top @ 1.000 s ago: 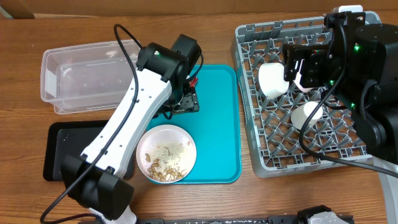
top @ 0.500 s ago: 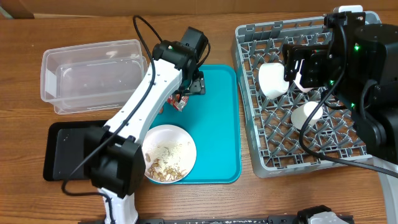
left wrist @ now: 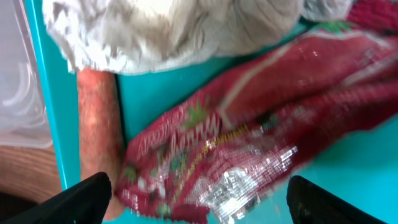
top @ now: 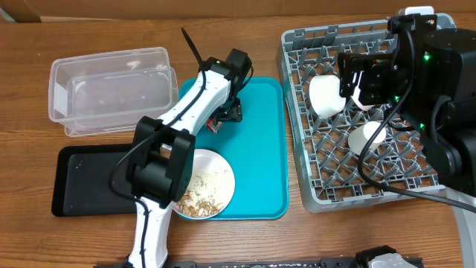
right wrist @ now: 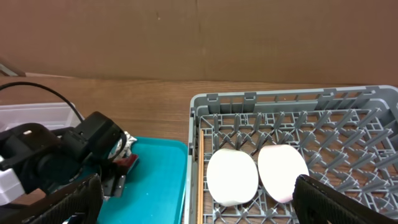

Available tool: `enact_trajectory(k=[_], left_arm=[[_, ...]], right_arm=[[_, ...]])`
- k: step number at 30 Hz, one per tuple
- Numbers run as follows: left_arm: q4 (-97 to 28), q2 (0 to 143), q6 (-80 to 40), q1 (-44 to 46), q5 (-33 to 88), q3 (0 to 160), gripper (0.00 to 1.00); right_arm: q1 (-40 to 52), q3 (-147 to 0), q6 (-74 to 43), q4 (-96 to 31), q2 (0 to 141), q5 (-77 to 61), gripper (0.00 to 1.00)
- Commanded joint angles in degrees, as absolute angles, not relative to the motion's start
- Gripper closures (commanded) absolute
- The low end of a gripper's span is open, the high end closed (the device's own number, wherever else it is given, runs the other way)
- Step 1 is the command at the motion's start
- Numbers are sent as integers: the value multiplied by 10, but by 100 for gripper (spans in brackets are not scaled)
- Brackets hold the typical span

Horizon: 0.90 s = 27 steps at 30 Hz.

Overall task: Sort waste into correct bins and load items into the dishwasher
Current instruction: 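Reach left gripper to the red wrapper and grasp it, then drop the red wrapper into the clear plastic bin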

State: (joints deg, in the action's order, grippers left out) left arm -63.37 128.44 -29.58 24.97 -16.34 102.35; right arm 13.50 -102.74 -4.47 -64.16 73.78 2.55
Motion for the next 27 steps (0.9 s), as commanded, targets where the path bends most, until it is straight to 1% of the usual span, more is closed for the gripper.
enact_trajectory(k=[1,3,5,7,8,9,10,12,13,14,20,23,25,27], left_arm=[[-629,1308,-271,246,-195,1023,8],[-630,1312,-270,246,-192,1023,13],[-630,1312,-264,246,-175,1023,25],[-636,1311,-248,246,-156,1026,44],[-645,1311,-246,246,-149,1030,51],[-657,1311,-246,246,-141,1036,56],[-671,1311,-246,246,-132,1042,64],[-706,1311,-246,246,-122,1058,85],[-726,1311,-246,246,-122,1069,92],[-746,1311,-246,246,-122,1082,96],[-860,1302,-269,246,-124,1167,96],[-918,1287,-302,239,-155,1216,96],[-942,1277,-328,221,-182,1241,94],[-951,1266,-340,195,-190,1254,94]], right_arm=[[133,-1027,-47,-640,738,29,0],[133,-1027,-47,-640,738,29,0],[133,-1027,-47,-640,738,29,0],[133,-1027,-48,-640,738,29,0],[133,-1027,-47,-640,738,29,0],[133,-1027,-47,-640,738,29,0],[133,-1027,-48,-640,738,29,0],[133,-1027,-48,-640,738,29,0],[133,-1027,-47,-640,738,29,0],[133,-1027,-48,-640,738,29,0],[133,-1027,-47,-640,738,29,0],[133,-1027,-47,-640,738,29,0],[133,-1027,-47,-640,738,29,0],[133,-1027,-48,-640,738,29,0]])
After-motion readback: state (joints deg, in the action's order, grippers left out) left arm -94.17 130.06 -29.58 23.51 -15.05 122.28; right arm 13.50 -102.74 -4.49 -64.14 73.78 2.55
